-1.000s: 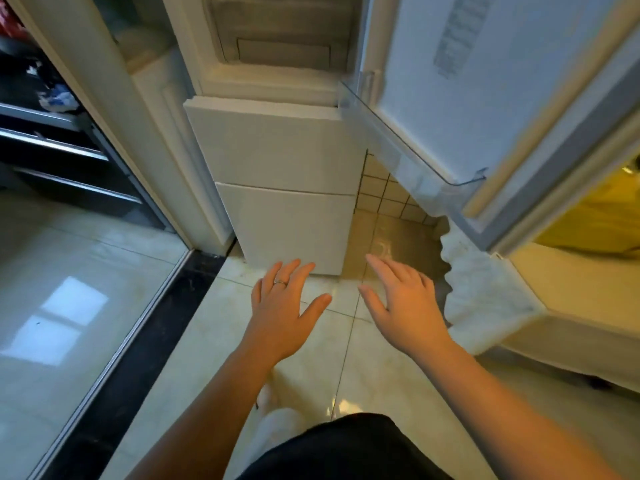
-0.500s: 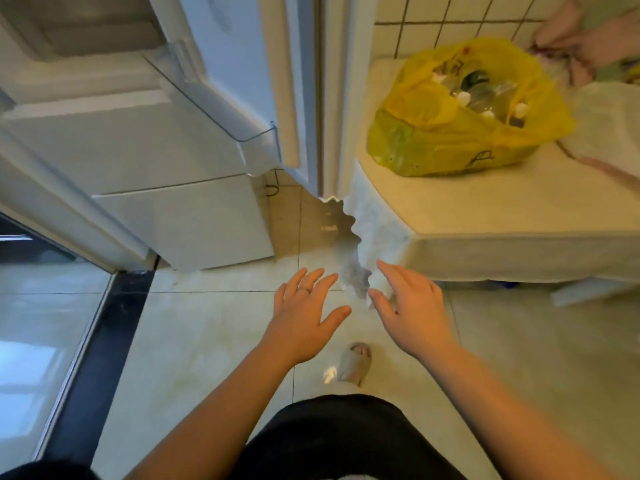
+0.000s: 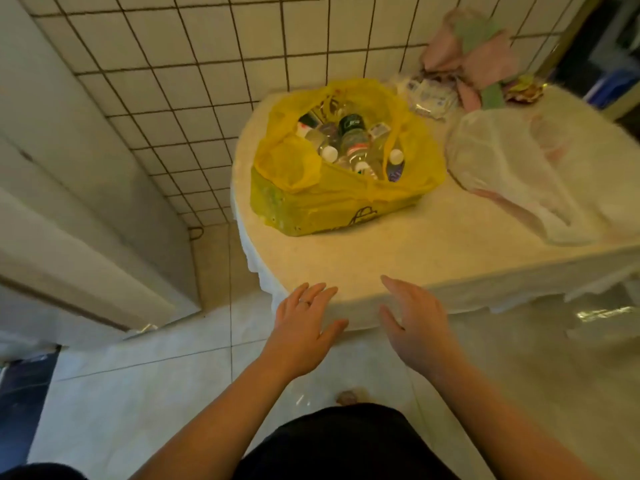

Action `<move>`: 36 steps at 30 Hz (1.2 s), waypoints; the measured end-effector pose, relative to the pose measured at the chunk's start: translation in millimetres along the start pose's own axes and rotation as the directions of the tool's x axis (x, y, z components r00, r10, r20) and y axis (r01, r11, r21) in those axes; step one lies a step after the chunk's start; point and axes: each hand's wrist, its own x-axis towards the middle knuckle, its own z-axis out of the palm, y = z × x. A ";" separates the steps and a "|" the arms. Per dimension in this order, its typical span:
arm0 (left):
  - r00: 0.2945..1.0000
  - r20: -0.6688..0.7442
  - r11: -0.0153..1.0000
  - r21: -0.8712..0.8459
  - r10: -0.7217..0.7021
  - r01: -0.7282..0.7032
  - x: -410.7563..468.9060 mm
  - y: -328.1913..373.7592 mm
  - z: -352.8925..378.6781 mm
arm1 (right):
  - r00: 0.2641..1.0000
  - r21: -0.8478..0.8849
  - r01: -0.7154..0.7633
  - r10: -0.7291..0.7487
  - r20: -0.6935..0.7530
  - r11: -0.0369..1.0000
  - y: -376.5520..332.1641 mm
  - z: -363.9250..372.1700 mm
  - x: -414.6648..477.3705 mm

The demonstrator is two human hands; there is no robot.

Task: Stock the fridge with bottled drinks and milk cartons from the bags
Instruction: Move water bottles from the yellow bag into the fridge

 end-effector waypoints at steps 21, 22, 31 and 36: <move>0.891 -0.439 0.992 -0.097 -0.118 0.083 185.9 98.6 -21.4 | 0.949 0.159 0.315 -0.306 -0.079 0.936 99.2 -94.7 230.3; 0.871 -0.473 0.990 -0.104 -0.133 0.094 193.2 100.7 -23.8 | 0.937 0.167 0.349 -0.342 -0.069 0.922 99.3 -97.6 243.1; 0.739 -0.620 0.964 -0.153 -0.265 0.217 249.4 98.3 -69.5 | 0.780 0.065 0.622 -0.625 0.036 0.780 67.9 -114.8 350.6; 0.748 -0.606 0.953 -0.060 -0.270 0.296 278.8 76.1 -87.2 | 0.601 -0.149 0.799 -0.761 0.242 0.583 44.3 -110.3 396.2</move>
